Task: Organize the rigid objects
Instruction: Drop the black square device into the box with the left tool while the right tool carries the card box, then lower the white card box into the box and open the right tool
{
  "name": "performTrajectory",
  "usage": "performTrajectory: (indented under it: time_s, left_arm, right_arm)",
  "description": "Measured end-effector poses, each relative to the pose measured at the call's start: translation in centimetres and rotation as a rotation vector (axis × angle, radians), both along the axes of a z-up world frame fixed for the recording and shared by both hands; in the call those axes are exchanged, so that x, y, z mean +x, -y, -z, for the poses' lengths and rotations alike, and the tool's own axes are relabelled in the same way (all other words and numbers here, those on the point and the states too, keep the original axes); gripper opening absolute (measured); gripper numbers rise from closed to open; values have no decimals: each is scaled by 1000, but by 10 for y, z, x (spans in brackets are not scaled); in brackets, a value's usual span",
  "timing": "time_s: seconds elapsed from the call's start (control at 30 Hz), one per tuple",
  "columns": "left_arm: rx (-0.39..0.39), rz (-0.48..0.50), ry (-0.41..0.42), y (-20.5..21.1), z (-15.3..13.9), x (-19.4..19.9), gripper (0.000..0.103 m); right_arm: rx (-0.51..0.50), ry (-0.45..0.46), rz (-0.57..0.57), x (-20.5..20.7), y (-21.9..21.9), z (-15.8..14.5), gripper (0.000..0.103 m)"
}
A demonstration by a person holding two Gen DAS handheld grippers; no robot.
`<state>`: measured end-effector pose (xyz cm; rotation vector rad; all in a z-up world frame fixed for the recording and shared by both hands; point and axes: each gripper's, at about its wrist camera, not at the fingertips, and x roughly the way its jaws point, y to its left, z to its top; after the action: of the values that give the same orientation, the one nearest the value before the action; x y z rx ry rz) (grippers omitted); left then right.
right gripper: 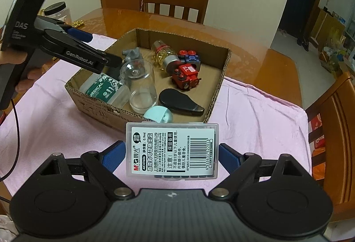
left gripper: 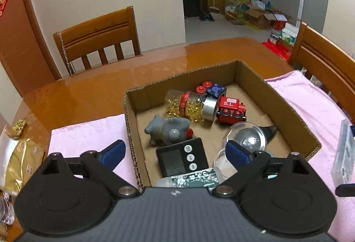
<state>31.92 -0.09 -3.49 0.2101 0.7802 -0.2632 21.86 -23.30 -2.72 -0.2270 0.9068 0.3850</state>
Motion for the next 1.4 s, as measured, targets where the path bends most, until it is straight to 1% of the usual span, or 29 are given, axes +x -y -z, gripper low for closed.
performTrajectory:
  time_s: [0.07, 0.1, 0.23, 0.47, 0.63, 0.93, 1.13, 1.23, 1.33, 1.37, 1.4]
  left_arm:
    - [-13, -15, 19, -4, -5, -6, 99]
    - [-13, -21, 32, -5, -7, -10, 101]
    - [-7, -46, 80, -8, -15, -27, 102]
    - [-72, -97, 67, -13, -19, -55, 102]
    - [-96, -151, 55, -11, -16, -66, 102]
    - [-83, -207, 27, -9, -8, -81, 102]
    - [-72, -269, 26, -13, -6, -84, 102]
    - [-61, -289, 32, -14, -5, -86, 102]
    - [-53, -308, 31, -15, -6, -88, 102]
    - [-52, -313, 32, -15, -6, -88, 102]
    - [-51, -317, 33, -14, -6, -88, 102]
  right_arm:
    - [-3, 4, -4, 2, 0, -2, 93]
    - [-4, 6, -6, 3, 0, -2, 93]
    - [-11, 20, -16, 9, -2, -7, 93]
    - [-20, 51, -53, 26, -4, -18, 93]
    - [-29, 57, -106, 46, -6, -20, 93]
    - [-74, 54, -245, 85, -17, -11, 93]
    - [-145, 42, -347, 111, -29, 4, 93]
    - [-181, 46, -367, 121, -33, 10, 93]
    - [-186, 40, -373, 129, -34, 14, 93]
    - [-189, 45, -371, 130, -34, 15, 94]
    - [-190, 49, -371, 131, -33, 14, 99]
